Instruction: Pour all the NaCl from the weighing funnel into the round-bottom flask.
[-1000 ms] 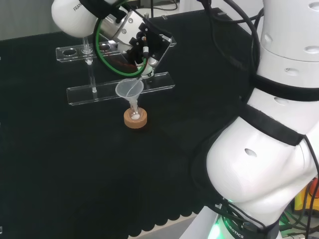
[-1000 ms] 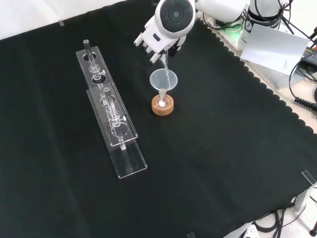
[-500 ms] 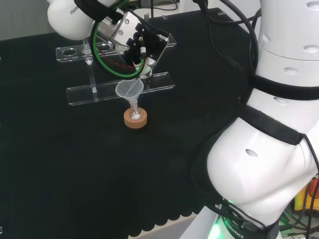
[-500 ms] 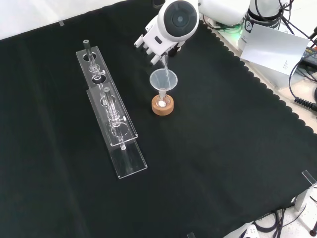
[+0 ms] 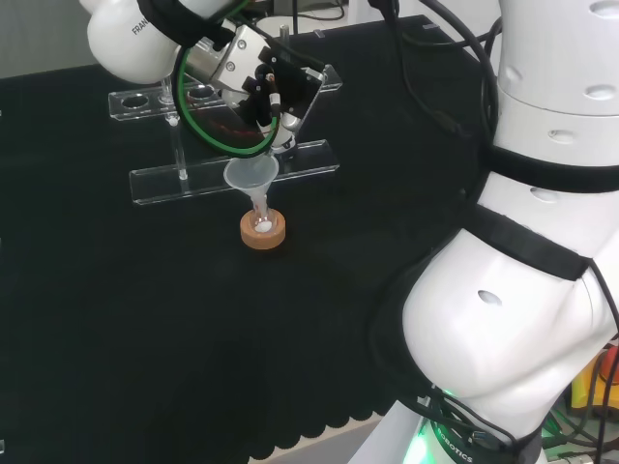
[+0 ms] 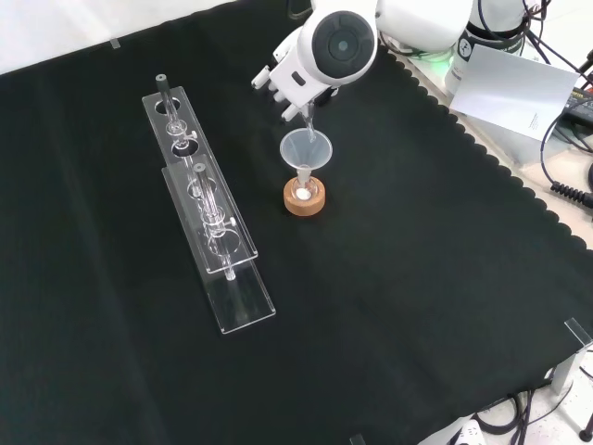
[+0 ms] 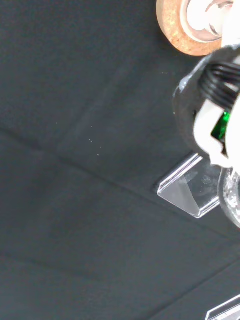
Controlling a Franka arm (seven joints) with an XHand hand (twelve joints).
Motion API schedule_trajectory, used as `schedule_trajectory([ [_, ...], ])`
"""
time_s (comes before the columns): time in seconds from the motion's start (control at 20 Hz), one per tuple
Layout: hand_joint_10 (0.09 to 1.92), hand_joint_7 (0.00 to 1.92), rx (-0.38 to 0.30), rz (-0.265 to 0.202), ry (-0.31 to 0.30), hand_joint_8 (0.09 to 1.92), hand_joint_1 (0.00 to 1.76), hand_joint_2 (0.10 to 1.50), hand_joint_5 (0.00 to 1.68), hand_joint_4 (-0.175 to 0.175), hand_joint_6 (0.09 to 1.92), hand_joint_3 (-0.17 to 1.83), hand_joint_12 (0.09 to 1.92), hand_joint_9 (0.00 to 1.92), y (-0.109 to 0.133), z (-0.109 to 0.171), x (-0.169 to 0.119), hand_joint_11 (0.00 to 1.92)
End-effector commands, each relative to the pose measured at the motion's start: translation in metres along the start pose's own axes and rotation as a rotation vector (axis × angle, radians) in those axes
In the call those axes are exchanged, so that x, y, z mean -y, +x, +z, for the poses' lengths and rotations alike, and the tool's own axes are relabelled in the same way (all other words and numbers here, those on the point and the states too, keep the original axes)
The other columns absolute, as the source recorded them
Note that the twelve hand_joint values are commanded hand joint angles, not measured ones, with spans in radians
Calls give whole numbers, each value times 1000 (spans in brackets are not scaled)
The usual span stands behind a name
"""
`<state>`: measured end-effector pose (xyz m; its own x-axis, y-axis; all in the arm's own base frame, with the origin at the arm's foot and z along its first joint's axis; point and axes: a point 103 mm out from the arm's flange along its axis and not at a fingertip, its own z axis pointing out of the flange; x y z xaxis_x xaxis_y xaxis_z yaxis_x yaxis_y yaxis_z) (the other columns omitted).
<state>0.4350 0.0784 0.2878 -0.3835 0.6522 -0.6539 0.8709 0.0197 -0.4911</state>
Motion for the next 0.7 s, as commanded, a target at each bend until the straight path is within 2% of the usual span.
schedule_trajectory([
  [0.05,403,1119,24,-1,1,695,1071,744,1081,175,999,660,1116,1130,2,-3,0,741],
  [0.65,404,1117,64,2,10,696,1071,743,1081,175,1000,662,1114,1129,0,-8,3,742],
  [0.7,404,1116,66,-9,5,696,1071,743,1081,175,1000,662,1114,1129,-2,-5,1,742],
])
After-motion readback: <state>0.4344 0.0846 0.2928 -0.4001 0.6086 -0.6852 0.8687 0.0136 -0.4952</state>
